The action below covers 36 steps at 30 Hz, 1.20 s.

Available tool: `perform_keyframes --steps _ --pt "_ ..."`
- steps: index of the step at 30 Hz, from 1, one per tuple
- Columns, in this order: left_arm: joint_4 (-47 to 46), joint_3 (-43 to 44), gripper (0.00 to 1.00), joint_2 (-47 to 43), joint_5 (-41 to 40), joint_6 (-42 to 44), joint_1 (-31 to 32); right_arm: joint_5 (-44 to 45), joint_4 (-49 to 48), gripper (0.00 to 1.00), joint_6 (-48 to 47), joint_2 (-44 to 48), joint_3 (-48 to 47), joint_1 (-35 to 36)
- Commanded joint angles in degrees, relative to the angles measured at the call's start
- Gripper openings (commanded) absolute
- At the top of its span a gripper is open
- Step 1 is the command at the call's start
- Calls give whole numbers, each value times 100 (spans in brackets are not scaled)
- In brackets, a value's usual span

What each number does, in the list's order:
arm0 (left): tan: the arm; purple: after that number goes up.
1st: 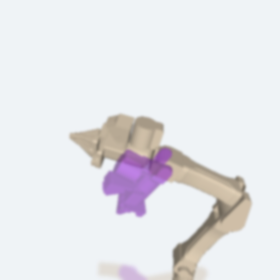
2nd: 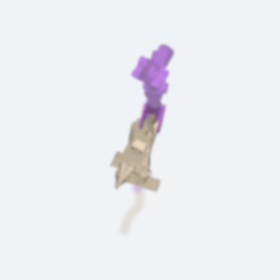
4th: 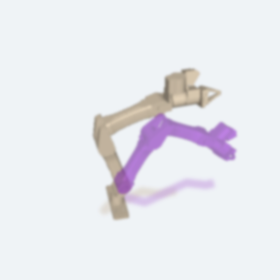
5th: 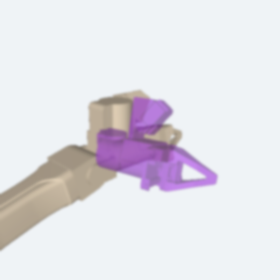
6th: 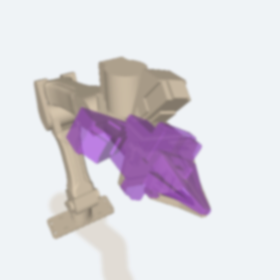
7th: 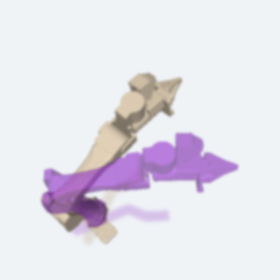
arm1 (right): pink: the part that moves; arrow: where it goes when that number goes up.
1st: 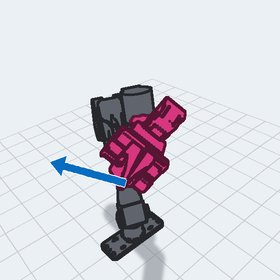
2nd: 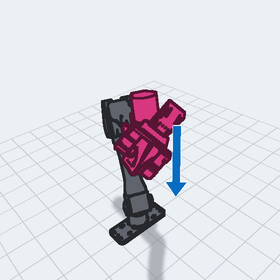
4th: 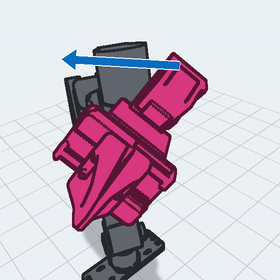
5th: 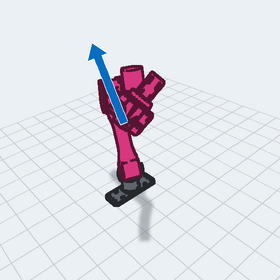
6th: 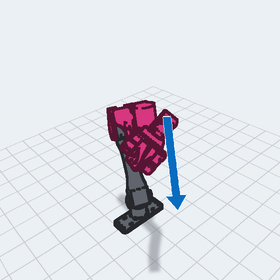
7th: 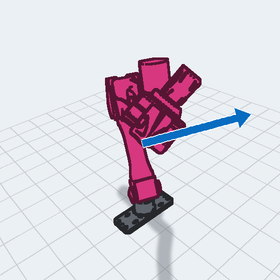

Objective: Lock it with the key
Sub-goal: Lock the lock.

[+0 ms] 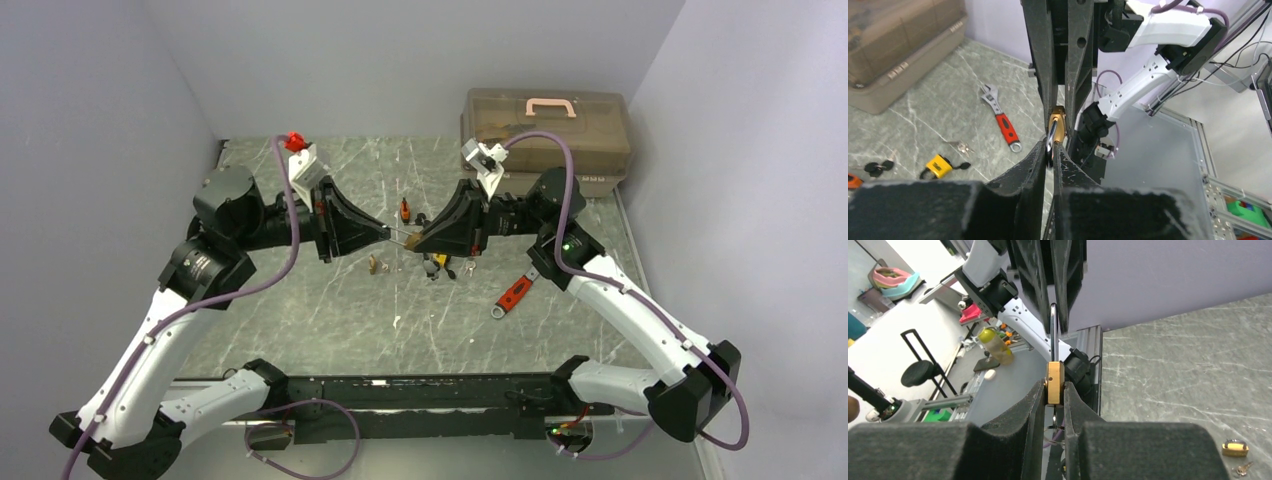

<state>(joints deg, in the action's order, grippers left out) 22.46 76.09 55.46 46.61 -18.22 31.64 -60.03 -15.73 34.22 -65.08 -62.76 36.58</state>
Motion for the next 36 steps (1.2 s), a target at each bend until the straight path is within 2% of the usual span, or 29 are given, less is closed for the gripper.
perform_keyframes --steps 1,2,4,9,18,23,26,30,33,34,36 --pt "503 -38 19 189 36 168 304 520 -692 0 147 -112 -325 157" --pt "532 24 24 173 -16 200 300 474 -712 0 166 -110 -306 152" --pt "603 130 26 162 -107 258 308 419 -740 0 194 -83 -238 156" --pt "676 311 16 145 -241 308 283 402 -507 0 52 29 -147 156" --pt "940 524 45 -45 -333 573 139 278 -358 0 -31 206 132 156" --pt "814 520 48 -26 -261 480 79 96 -406 0 43 176 145 178" --pt "760 496 40 31 -236 438 77 67 -353 0 4 165 126 197" --pt "749 492 2 102 -195 399 79 116 -277 0 -42 180 113 205" --pt "733 461 0 102 -155 369 74 182 -235 2 -87 184 138 212" --pt "737 464 0 92 -205 357 78 257 -180 11 -132 195 155 210" --pt "790 503 0 51 -386 350 64 413 -59 36 -250 242 235 210"
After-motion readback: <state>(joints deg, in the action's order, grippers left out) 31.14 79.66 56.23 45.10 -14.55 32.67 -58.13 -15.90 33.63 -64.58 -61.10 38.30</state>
